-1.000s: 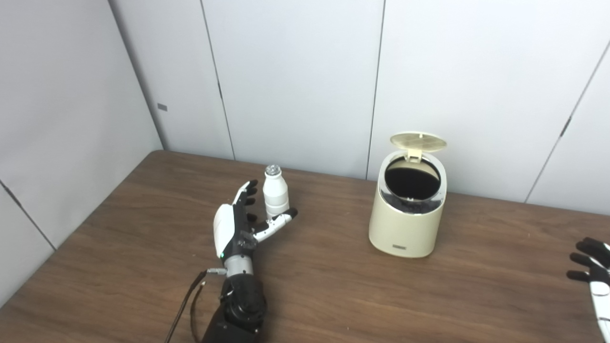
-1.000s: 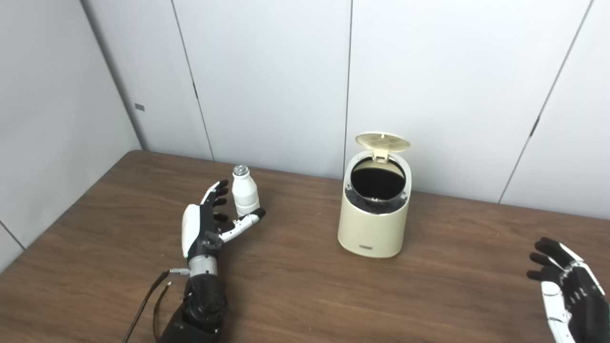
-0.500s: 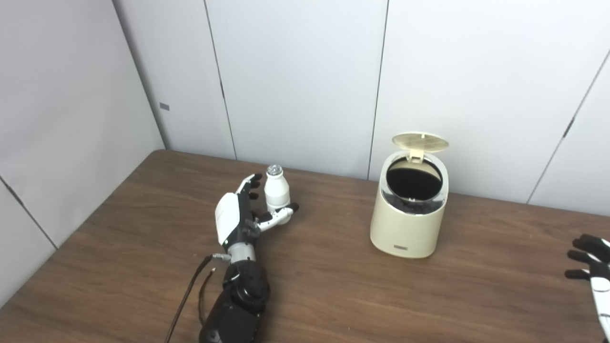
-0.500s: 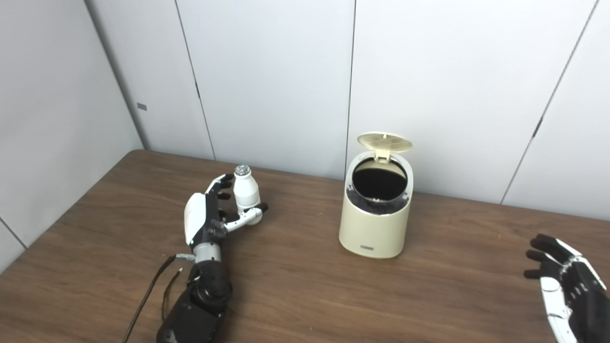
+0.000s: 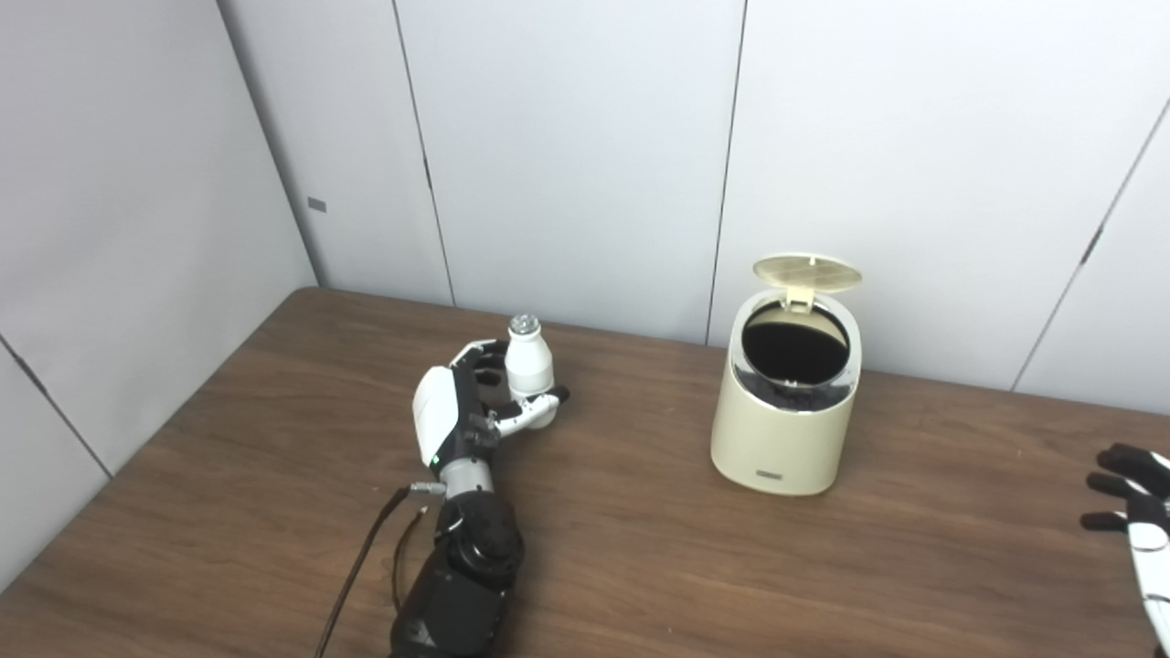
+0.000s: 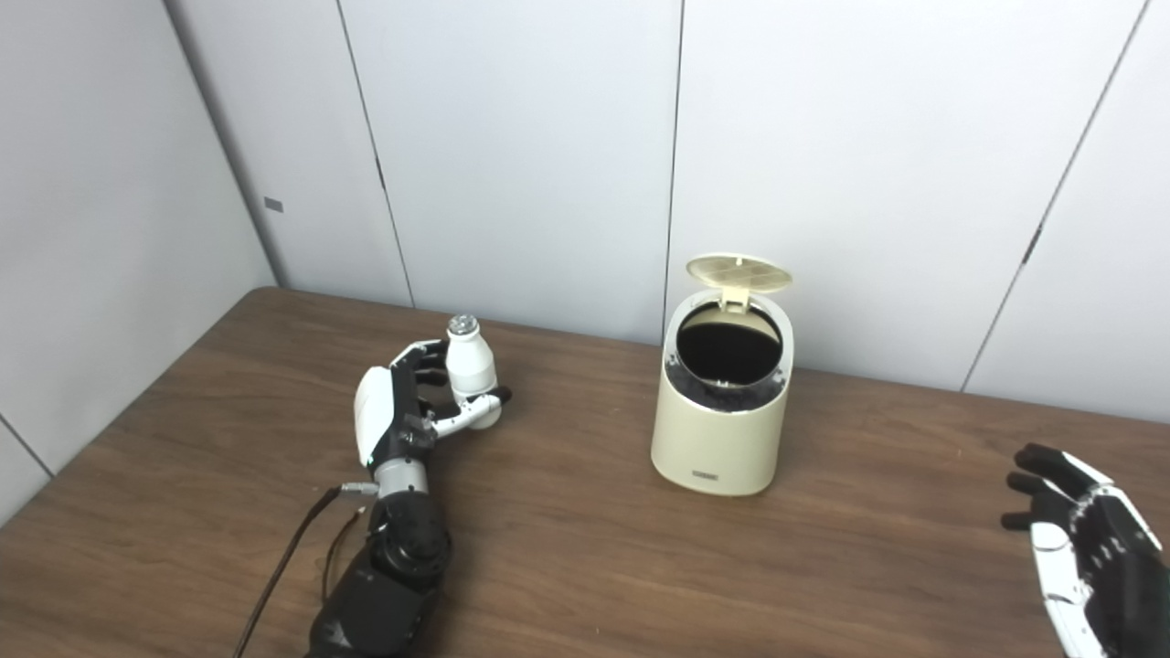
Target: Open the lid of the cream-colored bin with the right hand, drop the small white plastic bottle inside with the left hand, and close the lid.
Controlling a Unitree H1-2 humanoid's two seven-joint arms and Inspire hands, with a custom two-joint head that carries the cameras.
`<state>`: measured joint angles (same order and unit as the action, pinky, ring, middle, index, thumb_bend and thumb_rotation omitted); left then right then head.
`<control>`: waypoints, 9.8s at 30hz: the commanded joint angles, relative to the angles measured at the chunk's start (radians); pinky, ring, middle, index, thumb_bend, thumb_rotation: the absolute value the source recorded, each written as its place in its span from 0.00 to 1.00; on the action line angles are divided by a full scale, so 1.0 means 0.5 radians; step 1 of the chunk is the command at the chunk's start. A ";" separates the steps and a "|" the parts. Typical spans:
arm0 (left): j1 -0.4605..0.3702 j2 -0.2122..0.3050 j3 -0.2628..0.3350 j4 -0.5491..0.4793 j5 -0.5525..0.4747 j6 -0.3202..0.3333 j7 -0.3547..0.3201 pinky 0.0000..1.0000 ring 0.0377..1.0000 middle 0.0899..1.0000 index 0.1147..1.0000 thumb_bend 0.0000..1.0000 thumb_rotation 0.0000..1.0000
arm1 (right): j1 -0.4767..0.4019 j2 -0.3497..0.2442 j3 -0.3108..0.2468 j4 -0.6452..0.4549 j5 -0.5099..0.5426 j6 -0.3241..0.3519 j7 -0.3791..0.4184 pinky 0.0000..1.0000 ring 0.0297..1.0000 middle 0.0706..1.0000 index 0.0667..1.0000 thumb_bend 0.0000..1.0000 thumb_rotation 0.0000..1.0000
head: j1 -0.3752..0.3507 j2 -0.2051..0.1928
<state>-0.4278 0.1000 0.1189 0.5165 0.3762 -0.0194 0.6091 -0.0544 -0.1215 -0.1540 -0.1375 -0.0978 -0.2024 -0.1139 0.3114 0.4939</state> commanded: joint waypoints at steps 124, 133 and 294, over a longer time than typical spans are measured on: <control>-0.660 -0.083 -0.948 0.629 0.842 -0.798 0.724 1.00 0.74 0.41 0.44 0.52 0.00 | -0.062 -0.045 0.135 0.538 -0.049 -0.534 -0.219 0.76 0.81 0.80 0.78 0.22 0.68 | -0.483 -0.090; -0.643 -0.068 -0.949 0.642 0.757 -0.814 0.586 1.00 0.78 0.43 0.41 0.52 0.04 | -0.063 -0.030 0.140 0.541 -0.060 -0.534 -0.244 0.74 0.80 0.80 0.78 0.24 0.69 | -0.497 -0.087; 0.617 0.224 -0.456 -0.994 -0.195 -0.900 -0.601 0.78 0.85 0.85 0.82 0.57 0.84 | -1.222 -0.386 0.859 0.086 -1.248 0.699 0.888 0.91 0.98 0.94 0.66 0.95 0.88 | -0.545 0.001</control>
<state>-0.1027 0.2090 -0.1178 0.0581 0.2775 -0.4472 0.3060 -0.6393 -0.3097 0.2909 -0.0870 -0.7304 0.1503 0.3352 0.0383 0.4939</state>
